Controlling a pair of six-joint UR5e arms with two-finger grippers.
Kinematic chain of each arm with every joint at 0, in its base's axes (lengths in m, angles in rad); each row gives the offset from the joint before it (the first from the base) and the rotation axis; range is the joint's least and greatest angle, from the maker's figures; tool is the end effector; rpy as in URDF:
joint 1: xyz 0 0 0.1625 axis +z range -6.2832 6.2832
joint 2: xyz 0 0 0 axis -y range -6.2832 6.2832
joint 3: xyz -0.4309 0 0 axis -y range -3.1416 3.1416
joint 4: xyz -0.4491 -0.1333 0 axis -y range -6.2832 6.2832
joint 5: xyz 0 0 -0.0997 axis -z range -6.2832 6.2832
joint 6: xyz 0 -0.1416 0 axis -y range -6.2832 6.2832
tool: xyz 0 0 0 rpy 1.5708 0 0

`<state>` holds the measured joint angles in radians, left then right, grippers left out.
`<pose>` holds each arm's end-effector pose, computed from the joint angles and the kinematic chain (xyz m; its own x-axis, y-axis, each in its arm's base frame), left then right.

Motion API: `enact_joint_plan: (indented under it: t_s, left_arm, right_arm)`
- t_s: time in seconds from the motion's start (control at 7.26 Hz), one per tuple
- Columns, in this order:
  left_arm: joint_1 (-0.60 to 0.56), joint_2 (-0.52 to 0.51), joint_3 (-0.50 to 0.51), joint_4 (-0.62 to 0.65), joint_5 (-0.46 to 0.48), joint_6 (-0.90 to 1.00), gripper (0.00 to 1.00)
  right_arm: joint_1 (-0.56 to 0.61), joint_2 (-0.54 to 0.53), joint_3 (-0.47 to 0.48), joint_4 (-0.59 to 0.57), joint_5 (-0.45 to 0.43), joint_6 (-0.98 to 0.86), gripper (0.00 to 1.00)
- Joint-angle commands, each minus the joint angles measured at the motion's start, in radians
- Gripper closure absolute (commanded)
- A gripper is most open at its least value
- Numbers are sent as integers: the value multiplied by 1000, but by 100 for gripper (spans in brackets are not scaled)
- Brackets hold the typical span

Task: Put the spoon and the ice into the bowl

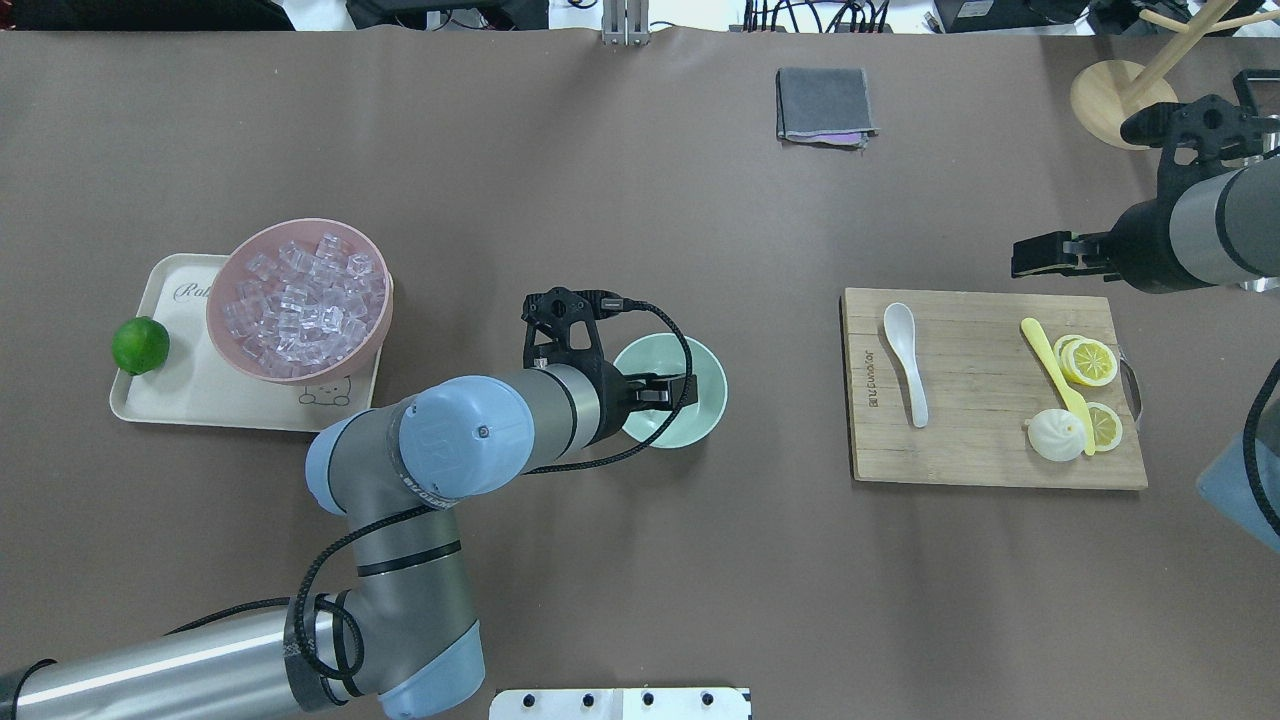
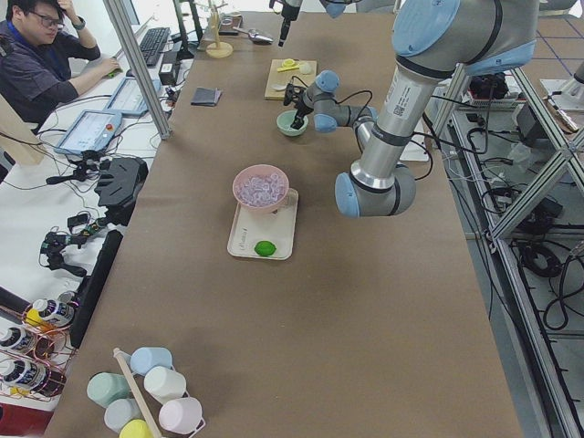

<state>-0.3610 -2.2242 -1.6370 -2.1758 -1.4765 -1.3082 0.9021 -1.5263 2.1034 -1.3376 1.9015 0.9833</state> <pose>0.6599 -0.4059 0.1463 0.3336 0.1503 -0.9306 0.3629 0.8907 0.2739 -0.2795 -0.4945 0.3680 0.6862 0.0228 0.7271 -0.2594 0.9415 0.2153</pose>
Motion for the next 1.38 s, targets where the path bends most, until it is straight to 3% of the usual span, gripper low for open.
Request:
enact_joint_plan:
  t_s: [0.0, 0.28, 0.55, 0.96, 1.1, 1.24]
  left_arm:
    - [-68, 77, -107, 14, -27, 71, 2]
    - [-288, 110, -174, 206, -330, 172, 2]
    - [-508, 205, -254, 432, -567, 493, 2]
    - [-824, 462, -253, 488, -587, 1062, 2]
    - [-954, 490, -200, 516, -626, 1274, 2]
    - [-1072, 491, -128, 563, -731, 1446, 2]
  right_arm:
    - [-34, 18, 0, 0, -25, 30, 0]
    - [-95, 31, 1, 0, -85, 95, 0]
    - [-181, 54, 0, 0, -171, 156, 0]
    - [-287, 61, -2, -2, -281, 222, 0]
    - [-319, 61, -6, -2, -316, 224, 0]
    - [-347, 60, -19, -2, -353, 224, 0]
